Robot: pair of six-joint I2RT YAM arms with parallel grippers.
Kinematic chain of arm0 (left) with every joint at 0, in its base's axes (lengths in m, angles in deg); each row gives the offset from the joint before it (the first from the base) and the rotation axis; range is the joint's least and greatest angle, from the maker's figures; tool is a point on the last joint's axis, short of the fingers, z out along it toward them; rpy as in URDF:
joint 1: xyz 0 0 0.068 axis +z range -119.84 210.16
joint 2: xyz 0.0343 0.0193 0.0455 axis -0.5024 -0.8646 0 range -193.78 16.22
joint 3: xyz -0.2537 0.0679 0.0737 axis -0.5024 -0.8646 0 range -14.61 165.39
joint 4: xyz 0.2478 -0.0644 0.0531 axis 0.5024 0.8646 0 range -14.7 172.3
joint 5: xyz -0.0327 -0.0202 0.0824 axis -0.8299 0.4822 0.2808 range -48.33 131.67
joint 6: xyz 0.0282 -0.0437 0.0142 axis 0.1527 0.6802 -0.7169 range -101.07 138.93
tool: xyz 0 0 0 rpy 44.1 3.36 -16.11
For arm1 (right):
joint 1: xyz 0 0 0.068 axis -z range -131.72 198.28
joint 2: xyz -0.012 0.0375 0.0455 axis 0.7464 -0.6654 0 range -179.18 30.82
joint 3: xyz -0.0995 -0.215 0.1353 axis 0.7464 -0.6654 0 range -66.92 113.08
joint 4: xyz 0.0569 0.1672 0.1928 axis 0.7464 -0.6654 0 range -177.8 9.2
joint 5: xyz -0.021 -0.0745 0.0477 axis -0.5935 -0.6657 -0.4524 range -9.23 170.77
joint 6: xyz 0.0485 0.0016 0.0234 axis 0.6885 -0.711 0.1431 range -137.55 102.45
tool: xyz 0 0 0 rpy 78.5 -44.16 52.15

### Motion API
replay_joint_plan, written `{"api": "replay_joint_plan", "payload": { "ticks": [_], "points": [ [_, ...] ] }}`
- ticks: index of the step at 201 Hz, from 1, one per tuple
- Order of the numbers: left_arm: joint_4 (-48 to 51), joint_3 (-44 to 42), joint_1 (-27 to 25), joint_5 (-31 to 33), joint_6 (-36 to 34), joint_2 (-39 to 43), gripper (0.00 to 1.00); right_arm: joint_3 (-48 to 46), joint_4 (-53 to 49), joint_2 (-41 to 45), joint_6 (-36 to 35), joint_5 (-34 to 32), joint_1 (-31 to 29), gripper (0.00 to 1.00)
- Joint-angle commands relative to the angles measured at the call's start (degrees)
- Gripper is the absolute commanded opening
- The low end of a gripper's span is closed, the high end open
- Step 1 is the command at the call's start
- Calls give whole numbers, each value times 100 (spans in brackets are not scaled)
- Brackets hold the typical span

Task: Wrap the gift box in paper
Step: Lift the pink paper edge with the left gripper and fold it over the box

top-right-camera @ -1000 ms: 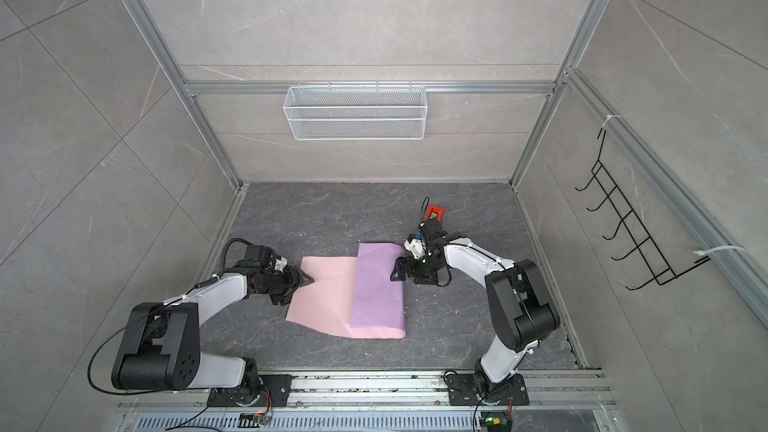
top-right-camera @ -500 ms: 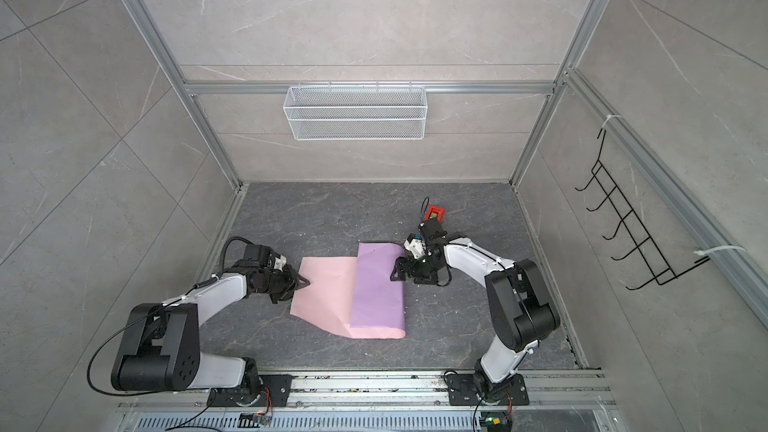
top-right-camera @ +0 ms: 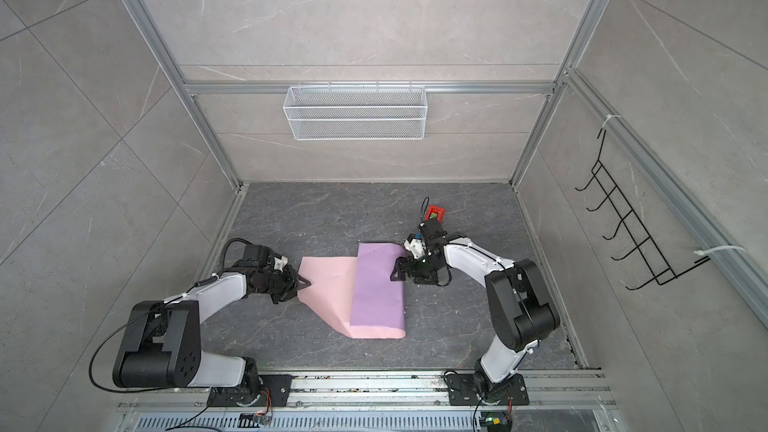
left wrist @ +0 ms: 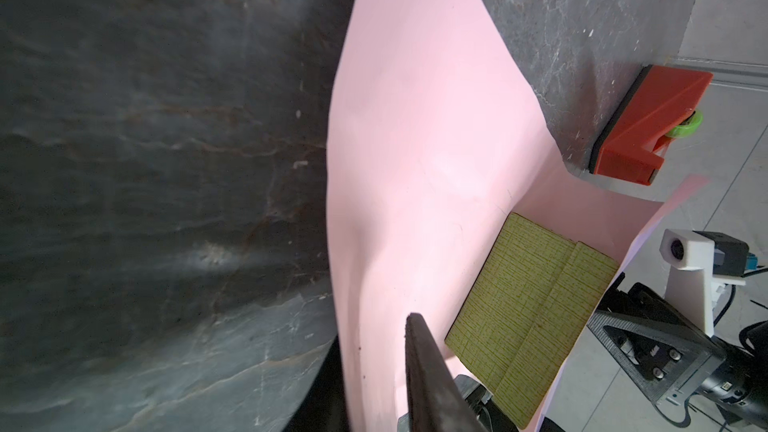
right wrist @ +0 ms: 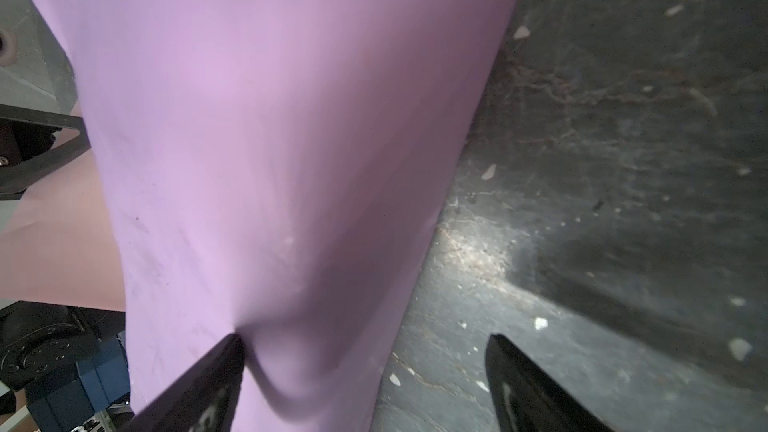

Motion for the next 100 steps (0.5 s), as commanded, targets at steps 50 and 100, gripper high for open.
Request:
{"api": "replay_joint_plan", "payload": {
  "ticks": [50,100],
  "points": [
    [123,19,15,-164,-168,322,11,-70,-301,-298,-129,-592,-94,92],
    [299,20,-57,-223,-267,559,8,-79,-294,-307,-128,-600,-93,92]
  ]
}}
